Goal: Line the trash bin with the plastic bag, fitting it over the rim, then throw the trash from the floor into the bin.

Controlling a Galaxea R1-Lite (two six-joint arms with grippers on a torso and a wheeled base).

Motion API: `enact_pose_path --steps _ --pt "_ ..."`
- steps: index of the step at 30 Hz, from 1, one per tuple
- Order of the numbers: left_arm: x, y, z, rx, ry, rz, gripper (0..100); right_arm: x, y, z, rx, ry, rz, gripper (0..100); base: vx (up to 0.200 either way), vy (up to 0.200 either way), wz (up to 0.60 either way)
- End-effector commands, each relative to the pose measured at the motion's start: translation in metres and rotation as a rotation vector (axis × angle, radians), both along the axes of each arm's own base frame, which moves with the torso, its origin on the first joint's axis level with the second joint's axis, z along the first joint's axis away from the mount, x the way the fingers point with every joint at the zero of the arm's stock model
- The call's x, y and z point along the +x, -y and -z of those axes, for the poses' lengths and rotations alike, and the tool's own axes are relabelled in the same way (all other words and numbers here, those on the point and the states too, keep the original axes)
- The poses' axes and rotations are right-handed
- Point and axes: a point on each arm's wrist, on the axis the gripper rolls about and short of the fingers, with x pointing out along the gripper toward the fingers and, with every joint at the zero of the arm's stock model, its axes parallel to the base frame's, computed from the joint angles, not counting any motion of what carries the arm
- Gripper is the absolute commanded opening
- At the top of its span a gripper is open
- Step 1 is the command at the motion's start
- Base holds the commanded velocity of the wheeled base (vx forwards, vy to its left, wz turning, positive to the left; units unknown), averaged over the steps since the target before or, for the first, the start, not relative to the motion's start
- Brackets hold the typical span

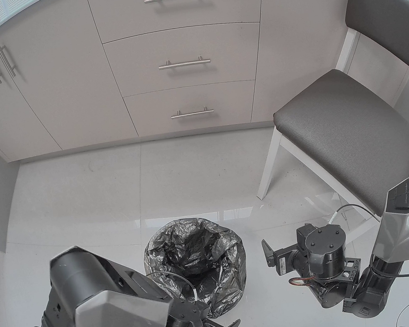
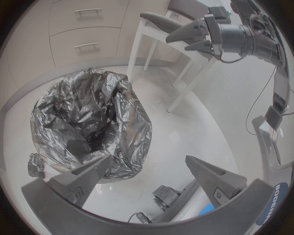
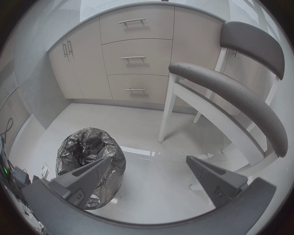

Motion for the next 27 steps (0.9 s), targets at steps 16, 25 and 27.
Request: enact_pose_path --steps 16,25,27 --pt "0.048 -0.066 -0.059 -0.075 0.148 -0.276 100 0.001 -0.001 0.007 -0.008 -0.005 -0.002 100 0.0 0.0 0.0" --pt "0.081 -0.077 -0.017 0.057 0.164 -0.361 100 0.001 -0.001 0.008 -0.007 -0.005 -0.001 100 0.0 0.0 0.0" --pt "0.088 -0.08 -0.011 0.083 0.18 -0.389 100 0.001 -0.001 0.008 -0.008 -0.006 -0.001 100 0.0 0.0 0.0"
